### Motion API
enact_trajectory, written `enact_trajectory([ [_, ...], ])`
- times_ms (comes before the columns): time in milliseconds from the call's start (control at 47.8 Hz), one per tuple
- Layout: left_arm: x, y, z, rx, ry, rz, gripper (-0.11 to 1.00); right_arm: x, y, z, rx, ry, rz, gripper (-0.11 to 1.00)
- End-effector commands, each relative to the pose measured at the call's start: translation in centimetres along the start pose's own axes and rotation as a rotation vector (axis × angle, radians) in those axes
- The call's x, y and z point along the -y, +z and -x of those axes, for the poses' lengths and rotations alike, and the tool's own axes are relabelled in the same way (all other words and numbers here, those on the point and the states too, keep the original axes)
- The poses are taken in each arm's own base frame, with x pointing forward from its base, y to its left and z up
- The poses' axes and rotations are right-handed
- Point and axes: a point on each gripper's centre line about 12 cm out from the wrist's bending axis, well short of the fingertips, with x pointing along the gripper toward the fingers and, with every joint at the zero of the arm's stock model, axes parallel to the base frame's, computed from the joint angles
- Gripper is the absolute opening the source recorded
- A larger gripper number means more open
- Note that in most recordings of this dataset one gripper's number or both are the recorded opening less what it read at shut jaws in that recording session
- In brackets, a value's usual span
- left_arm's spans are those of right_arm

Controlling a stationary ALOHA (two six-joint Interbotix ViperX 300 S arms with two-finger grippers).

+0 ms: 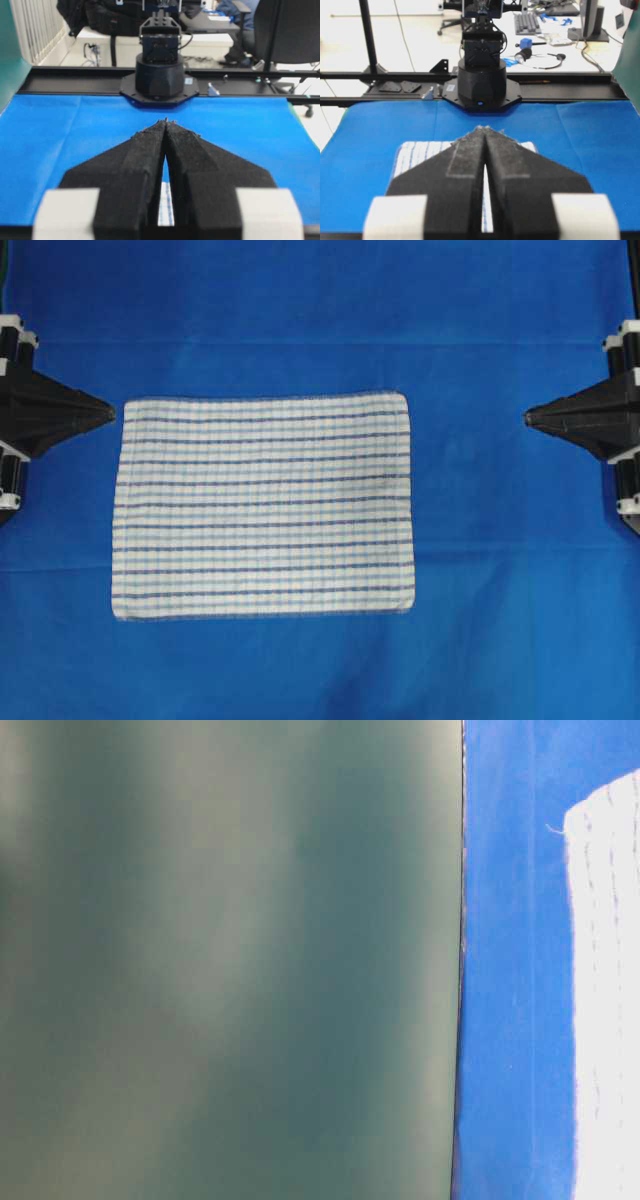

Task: Fold the blue towel.
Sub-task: 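Move both grippers to the towel's top corners and pinch them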

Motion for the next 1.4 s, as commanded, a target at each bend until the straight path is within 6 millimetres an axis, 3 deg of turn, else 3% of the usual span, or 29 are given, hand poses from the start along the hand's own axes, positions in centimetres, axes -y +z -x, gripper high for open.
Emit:
enact_trajectory([
  [0,-0.2,0.0,-0.3,-0.040,0.011,0.036,0.00,0.1,0.9,-0.3,0.023,-0.005,0.005,0.00],
  [230,-1.7,-1.6,0.0,-0.173,0.092,0.040,0.00,2.1,0.2,-2.2,-0.071,-0.097,-0.012,0.00],
  [627,-5.3,-5.7,1.8,-0.424,0.301,0.142,0.02,7.8,-6.7,-6.2,-0.373,-0.302,-0.110,0.00],
  [690,-5.6,-6.6,2.1,-0.470,0.321,0.152,0.12,8.4,-7.9,-7.0,-0.422,-0.314,-0.118,0.00],
  [774,-6.0,-7.9,2.5,-0.521,0.346,0.165,0.35,9.3,-10.0,-8.0,-0.519,-0.333,-0.134,0.04],
  [899,-6.3,-10.4,3.0,-0.623,0.373,0.188,0.74,10.1,-12.8,-9.2,-0.625,-0.345,-0.153,0.42],
  [962,-6.4,-11.4,3.1,-0.664,0.379,0.196,0.87,10.3,-13.9,-9.8,-0.658,-0.346,-0.158,0.59],
  [1004,-6.5,-12.0,3.1,-0.688,0.380,0.200,0.89,10.5,-14.7,-10.2,-0.679,-0.345,-0.160,0.64],
  [1150,-6.7,-14.5,3.0,-0.776,0.387,0.211,0.85,11.0,-16.5,-11.0,-0.726,-0.351,-0.167,0.56],
  [1380,-8.6,-17.3,2.6,-0.851,0.451,0.225,0.85,11.5,-18.8,-11.8,-0.774,-0.355,-0.176,0.56],
])
